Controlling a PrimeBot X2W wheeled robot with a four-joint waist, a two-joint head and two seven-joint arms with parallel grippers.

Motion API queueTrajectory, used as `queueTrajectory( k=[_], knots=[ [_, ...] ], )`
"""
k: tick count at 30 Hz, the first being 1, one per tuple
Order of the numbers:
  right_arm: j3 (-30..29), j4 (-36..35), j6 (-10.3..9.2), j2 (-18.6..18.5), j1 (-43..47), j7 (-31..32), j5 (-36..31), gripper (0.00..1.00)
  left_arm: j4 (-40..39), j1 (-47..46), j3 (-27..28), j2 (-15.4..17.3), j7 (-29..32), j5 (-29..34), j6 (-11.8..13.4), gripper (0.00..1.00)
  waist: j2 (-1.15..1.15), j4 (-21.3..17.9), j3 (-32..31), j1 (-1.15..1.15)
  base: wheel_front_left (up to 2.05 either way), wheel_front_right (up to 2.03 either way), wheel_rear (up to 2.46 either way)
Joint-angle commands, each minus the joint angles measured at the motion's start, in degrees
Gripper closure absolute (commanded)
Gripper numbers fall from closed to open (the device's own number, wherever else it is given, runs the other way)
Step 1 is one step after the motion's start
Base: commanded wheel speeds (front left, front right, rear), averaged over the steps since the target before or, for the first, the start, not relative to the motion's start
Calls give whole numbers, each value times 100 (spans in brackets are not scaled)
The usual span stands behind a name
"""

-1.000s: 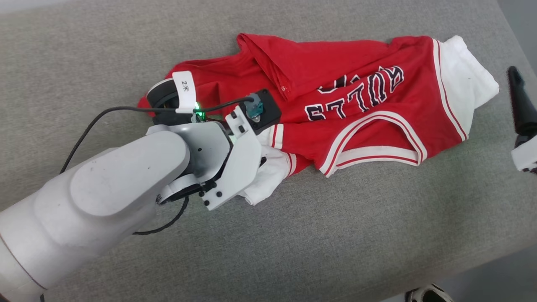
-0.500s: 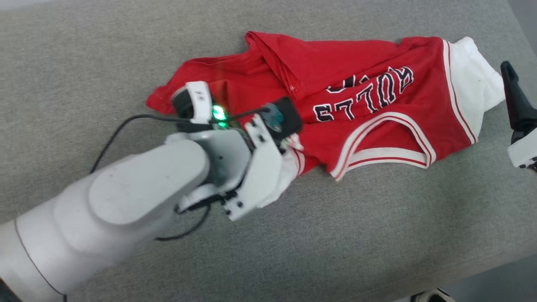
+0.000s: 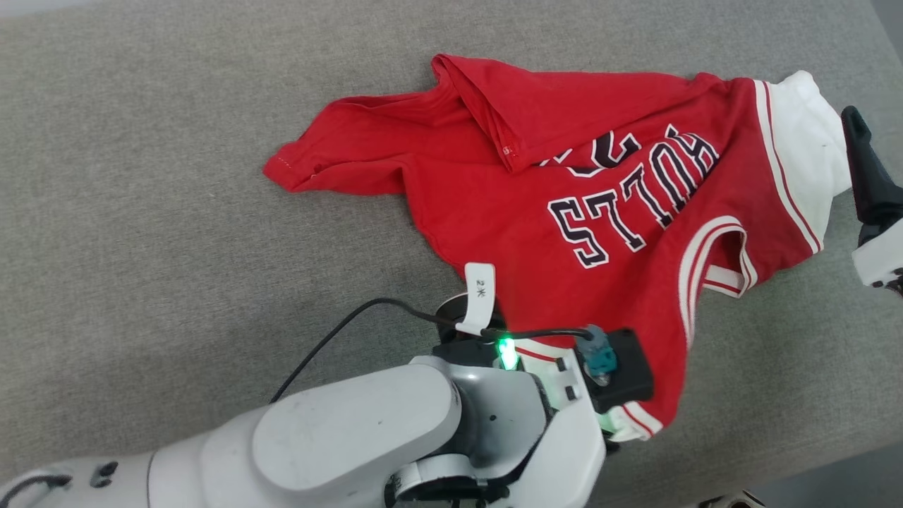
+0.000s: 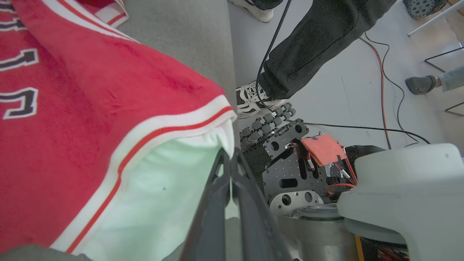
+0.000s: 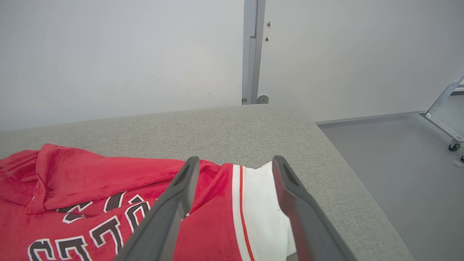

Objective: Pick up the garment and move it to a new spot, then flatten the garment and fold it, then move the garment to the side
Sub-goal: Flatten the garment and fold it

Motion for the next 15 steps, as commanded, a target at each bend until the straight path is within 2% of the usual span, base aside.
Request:
queueTrajectory(
  k=[1,3,4,5,6,11,15],
  knots=[
    [35,-57,0,61,-20,6,-16,0,176,178,11,-37,-21,140,17,100,0,-31,36,0,0,0,0],
    [57,-68,0,98,-49,9,-18,0,472,320,10,-87,-126,229,17,100,0,-64,59,0,0,0,0],
    [64,-65,-1,107,-66,7,-14,0,632,354,15,-92,-203,264,17,78,0,-80,69,0,0,0,0],
    [67,-57,0,117,-73,1,-13,0,777,373,13,-96,-278,288,17,36,0,-89,70,0,0,0,0],
    [64,-51,-1,118,-67,-5,-14,0,893,383,16,-92,-329,332,17,0,0,-89,72,0,0,0,0],
    [6,-33,0,89,28,-36,-28,0,1048,136,16,154,-541,35,17,0,0,-23,16,0,0,0,0],
    [-54,-7,0,135,140,-68,-54,0,1207,-298,10,513,-880,-472,17,0,0,54,-75,0,0,0,0]
  ],
)
